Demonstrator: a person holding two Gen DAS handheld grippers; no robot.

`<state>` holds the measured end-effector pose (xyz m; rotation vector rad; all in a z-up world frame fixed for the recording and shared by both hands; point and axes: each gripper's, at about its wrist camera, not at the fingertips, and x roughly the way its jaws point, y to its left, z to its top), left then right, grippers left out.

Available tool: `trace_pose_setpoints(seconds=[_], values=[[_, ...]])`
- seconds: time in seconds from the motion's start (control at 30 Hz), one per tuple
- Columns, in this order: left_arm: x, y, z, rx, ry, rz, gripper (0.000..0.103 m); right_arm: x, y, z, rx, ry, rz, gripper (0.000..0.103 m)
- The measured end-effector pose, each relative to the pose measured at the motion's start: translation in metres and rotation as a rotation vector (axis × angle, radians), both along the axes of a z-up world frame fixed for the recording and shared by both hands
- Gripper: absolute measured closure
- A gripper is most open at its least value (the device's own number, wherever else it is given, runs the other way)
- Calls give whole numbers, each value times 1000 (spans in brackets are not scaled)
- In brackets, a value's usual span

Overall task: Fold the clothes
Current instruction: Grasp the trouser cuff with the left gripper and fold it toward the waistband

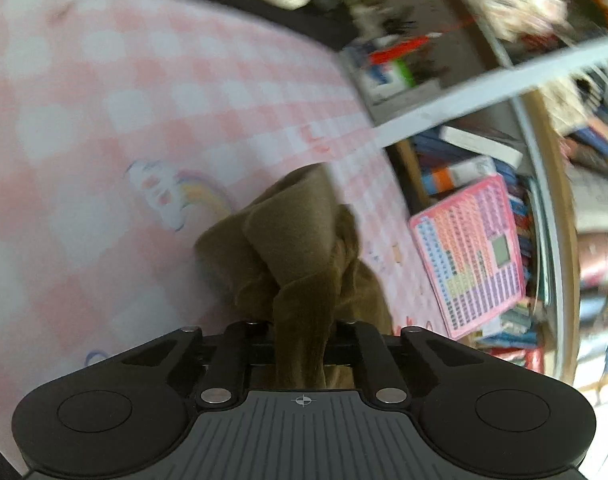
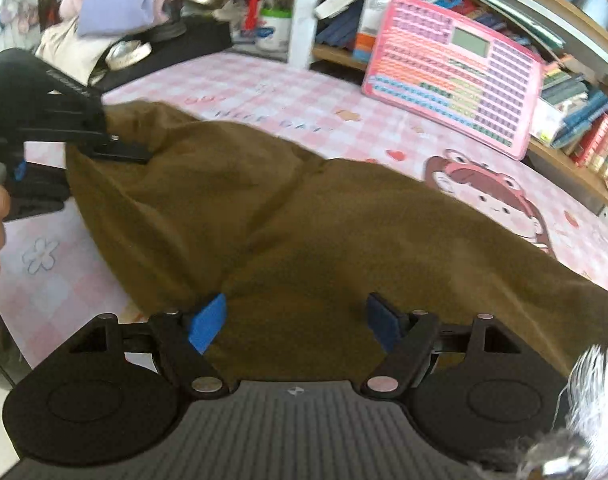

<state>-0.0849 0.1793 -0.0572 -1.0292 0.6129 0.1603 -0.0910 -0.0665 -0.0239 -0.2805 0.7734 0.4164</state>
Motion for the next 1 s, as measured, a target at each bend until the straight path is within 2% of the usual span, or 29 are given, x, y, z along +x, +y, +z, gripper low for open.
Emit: trace_pose_setpoints(seconds=[0.1, 0.23, 0.3, 0.43, 0.57, 0.63, 0.67, 0.83, 0.93, 1.0], values=[[-1, -22, 30, 145, -48, -48, 92, 2, -30, 9, 43, 3, -46, 27], [-3, -68, 75, 445, -103, -185, 92, 4, -83, 20, 109, 17, -144, 27], [-3, -94, 92, 571, -119, -261, 92, 4, -108, 22, 136, 31, -194, 27], [-5, -145, 112, 752, -129, -400, 92, 6, -157, 21, 180, 60, -278, 27], [-7, -205, 112, 907, -122, -555, 91, 4, -192, 19, 210, 74, -320, 27], [-7, -233, 103, 938, -90, -626, 88, 3, -205, 17, 221, 82, -325, 27], [-5, -247, 96, 946, -64, -663, 83, 3, -209, 16, 225, 88, -325, 27], [1, -298, 66, 934, 116, -768, 72, 2, -231, 14, 247, 111, -318, 27], [-8, -302, 68, 899, 111, -765, 64, 7, -239, 11, 271, 135, -318, 27], [-9, -294, 69, 868, 136, -735, 42, 10, -242, 10, 288, 158, -319, 27]])
